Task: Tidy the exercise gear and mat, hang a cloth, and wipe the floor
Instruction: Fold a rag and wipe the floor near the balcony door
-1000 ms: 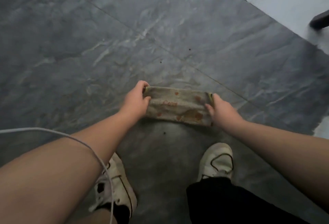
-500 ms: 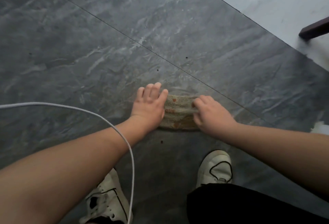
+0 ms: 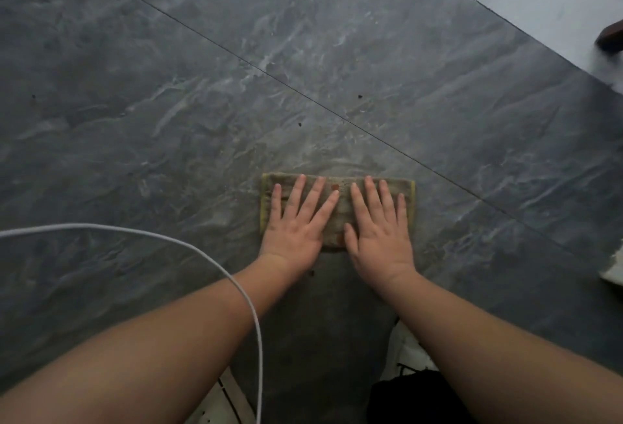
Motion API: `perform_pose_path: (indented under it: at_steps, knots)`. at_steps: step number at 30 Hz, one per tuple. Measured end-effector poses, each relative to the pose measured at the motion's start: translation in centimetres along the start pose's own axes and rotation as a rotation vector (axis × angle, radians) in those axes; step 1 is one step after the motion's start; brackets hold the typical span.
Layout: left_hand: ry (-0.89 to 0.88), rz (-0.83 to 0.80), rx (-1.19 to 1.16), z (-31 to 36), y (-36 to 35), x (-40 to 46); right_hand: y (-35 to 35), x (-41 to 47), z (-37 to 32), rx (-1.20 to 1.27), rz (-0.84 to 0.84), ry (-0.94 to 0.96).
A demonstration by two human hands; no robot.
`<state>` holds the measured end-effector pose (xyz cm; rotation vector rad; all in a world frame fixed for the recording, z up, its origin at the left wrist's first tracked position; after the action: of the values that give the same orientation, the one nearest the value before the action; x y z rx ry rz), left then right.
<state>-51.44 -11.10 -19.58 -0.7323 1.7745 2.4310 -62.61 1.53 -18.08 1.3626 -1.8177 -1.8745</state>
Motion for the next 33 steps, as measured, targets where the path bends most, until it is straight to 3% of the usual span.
perform_pose_path:
  at_steps: [9,33]
  knots:
    - [0.086,0.061,0.024,-1.3,0.5,2.6,-0.7,2.6,-0.4,-0.085,0.051,-0.020]
    - [0.093,0.135,0.088,-10.3,14.2,27.7,12.2,28.5,1.3,-0.086,0.198,-0.121]
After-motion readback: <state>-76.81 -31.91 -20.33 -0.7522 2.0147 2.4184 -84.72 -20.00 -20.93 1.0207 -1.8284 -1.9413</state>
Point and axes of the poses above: each hand's wrist, its own x-axis towards the middle knuckle, its own y-axis out of the back of the hand, z = x × y, the point moved 2 cm from there along x, towards the middle knuckle, and after that the axes turned 3 degrees about -y, right-handed, at the moved point
